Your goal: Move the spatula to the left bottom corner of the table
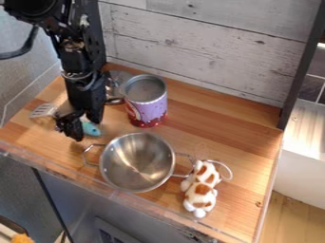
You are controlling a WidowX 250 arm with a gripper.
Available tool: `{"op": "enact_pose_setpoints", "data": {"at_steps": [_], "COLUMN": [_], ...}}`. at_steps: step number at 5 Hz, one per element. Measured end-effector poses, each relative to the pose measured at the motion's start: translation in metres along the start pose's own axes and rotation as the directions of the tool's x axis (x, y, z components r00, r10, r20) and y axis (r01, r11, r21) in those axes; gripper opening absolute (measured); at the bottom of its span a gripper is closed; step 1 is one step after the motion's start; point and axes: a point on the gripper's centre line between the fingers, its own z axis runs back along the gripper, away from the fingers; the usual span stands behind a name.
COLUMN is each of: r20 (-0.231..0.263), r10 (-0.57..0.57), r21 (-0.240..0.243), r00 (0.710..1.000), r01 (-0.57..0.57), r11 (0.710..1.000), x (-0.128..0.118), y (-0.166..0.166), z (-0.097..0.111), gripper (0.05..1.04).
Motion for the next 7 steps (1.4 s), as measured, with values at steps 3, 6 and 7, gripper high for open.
{"op": "enact_pose_setpoints", "data": {"at_steps": [3, 6, 7], "r20": [0.034, 0.016, 0.015], "r10": [0.041, 0.014, 0.006], "r21": [0.008, 0.244, 0.247], "r00": [0.999, 1.0, 1.0], "r01": [-0.041, -0.018, -0.009], "r11": [0.999, 0.97, 0.969], "x": [-0.002, 0.001, 0.001], "y": [-0.006, -0.019, -0.019], "z": [0.007, 0.064, 0.064], "gripper": [1.001, 1.001, 1.001]}}
